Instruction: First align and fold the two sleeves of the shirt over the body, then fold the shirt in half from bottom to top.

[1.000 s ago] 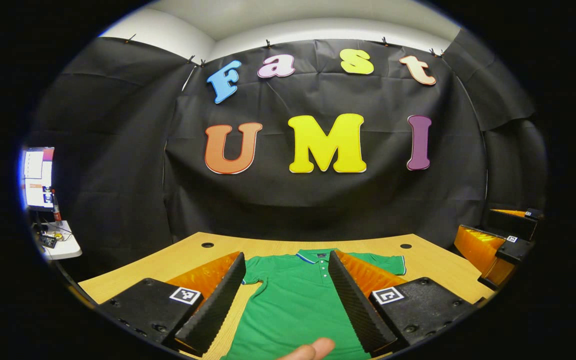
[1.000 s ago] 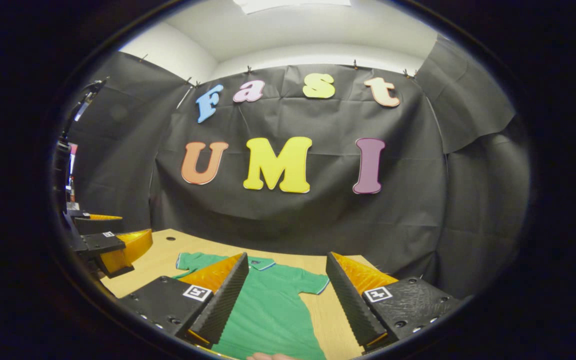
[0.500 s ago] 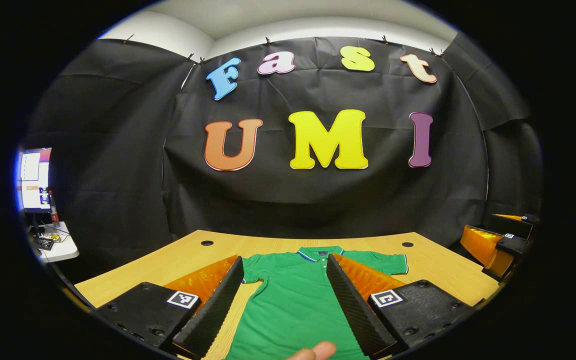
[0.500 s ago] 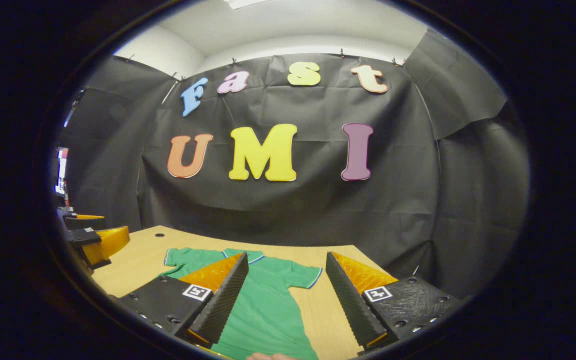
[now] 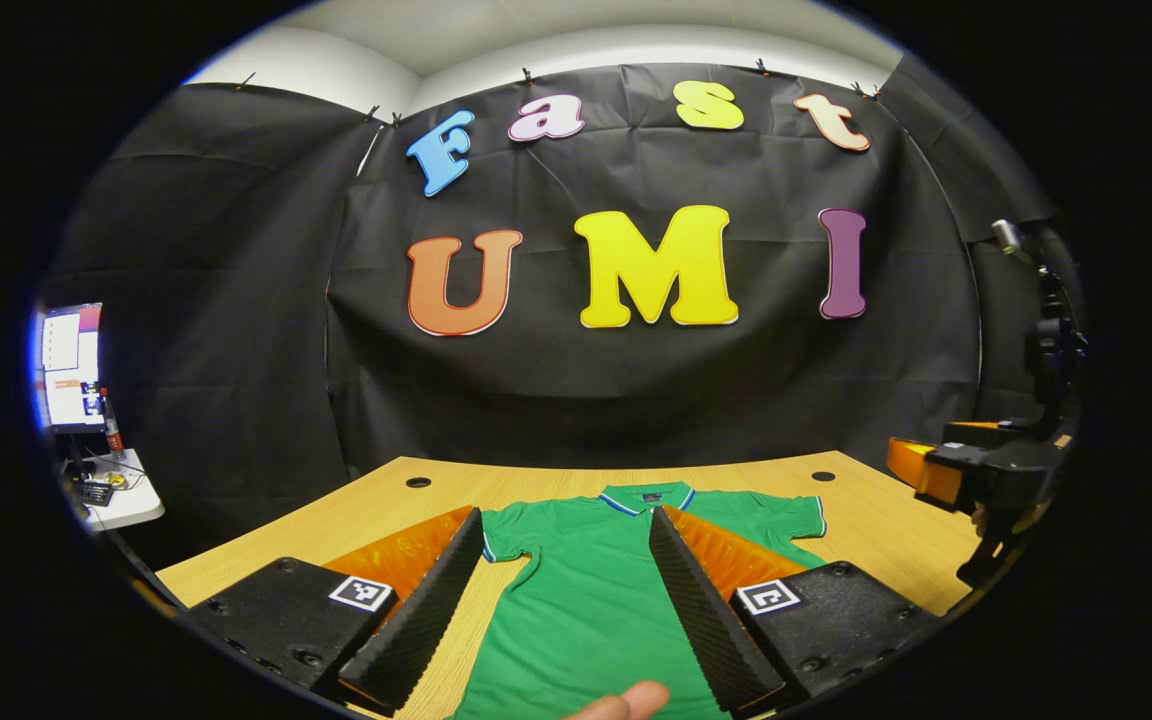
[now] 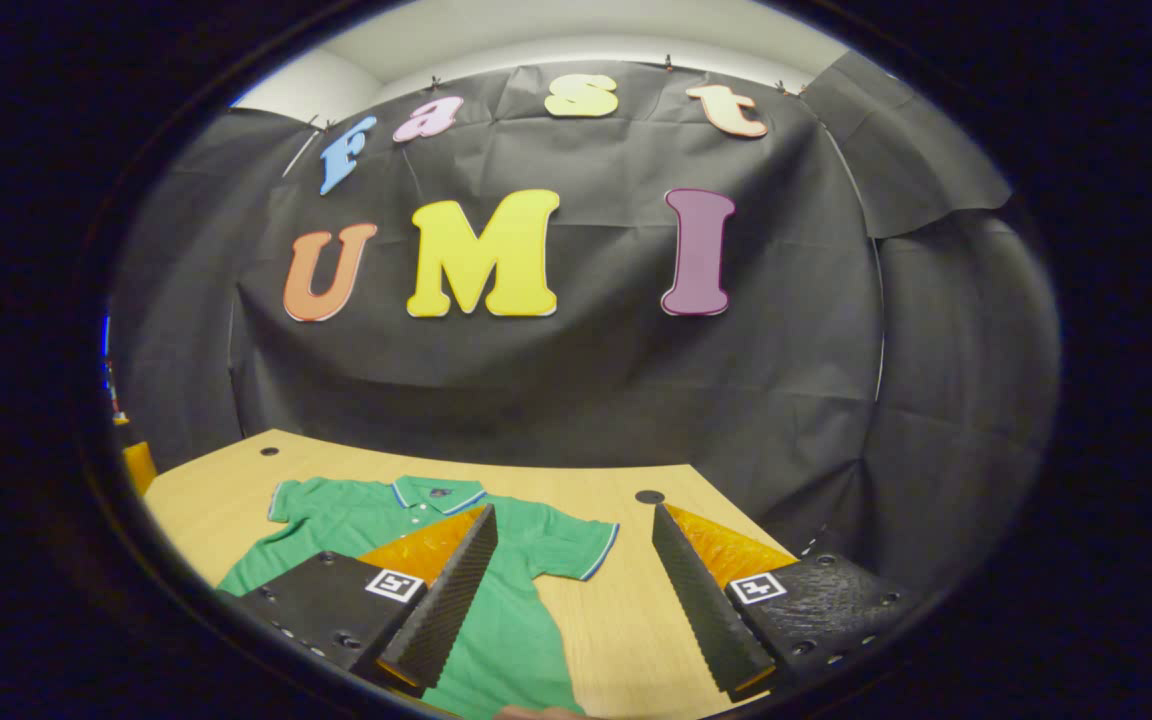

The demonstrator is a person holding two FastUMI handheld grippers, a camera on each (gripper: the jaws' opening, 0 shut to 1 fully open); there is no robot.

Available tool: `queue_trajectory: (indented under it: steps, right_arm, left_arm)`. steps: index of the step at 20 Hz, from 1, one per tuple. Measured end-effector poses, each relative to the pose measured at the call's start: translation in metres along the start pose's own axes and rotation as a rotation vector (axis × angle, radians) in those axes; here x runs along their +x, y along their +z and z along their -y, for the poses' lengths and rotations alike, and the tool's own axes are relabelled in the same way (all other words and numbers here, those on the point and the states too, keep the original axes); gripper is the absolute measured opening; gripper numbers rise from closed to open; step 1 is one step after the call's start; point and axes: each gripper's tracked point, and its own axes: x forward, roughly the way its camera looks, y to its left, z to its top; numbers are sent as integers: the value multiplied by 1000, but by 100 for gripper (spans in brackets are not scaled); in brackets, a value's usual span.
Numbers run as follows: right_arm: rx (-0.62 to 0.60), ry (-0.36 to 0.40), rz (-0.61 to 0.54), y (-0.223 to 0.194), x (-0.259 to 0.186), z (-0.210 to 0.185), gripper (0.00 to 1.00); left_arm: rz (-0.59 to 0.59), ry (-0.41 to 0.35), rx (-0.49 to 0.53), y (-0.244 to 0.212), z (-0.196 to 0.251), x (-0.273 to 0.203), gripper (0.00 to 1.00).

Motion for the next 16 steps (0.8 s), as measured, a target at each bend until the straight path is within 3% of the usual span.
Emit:
queue_trajectory:
  steps: [7,16]
  right_arm:
    - [-53,-123,-131,-24,118,30,96]
    - [-38,-102,-356,-108,211,14,95]
  left_arm:
    - [-8,28,-7,-1,-15,6,100]
    - [27,34,-11,10,-27,4,100]
